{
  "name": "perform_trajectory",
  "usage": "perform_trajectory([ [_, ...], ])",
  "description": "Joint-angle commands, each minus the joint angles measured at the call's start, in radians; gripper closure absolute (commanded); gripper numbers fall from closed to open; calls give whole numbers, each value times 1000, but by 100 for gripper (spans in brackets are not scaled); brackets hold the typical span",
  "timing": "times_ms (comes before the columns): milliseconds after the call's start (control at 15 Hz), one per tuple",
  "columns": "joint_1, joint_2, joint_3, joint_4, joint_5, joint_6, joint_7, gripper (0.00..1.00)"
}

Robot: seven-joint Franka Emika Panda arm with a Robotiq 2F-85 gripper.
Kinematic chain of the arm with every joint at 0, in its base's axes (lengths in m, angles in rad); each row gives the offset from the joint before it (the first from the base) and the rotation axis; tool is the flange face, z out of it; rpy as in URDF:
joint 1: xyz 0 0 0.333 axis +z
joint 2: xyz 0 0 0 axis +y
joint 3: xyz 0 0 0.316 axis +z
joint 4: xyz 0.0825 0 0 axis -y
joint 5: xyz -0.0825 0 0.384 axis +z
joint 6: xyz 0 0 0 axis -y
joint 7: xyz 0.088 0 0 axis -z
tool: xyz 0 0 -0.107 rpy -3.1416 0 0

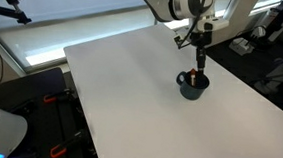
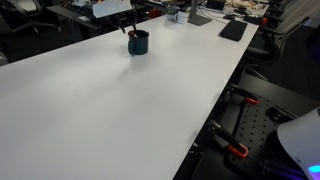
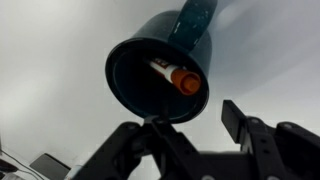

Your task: Remove the marker from the mug

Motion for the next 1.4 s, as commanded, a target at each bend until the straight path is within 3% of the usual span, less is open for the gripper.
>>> perform_trajectory([
  [0, 34, -70, -40, -51, -30, -55, 40, 9],
  [133, 40, -83, -56, -51, -45, -87, 54, 0],
  [533, 30, -124, -34, -92, -84, -187, 25, 0],
  [1000, 4, -115, 34, -134, -79, -96, -85, 0],
  [1067, 10, -82, 17, -85, -73, -134, -51, 0],
  [1333, 9, -77, 19, -85, -72, -132, -54, 0],
])
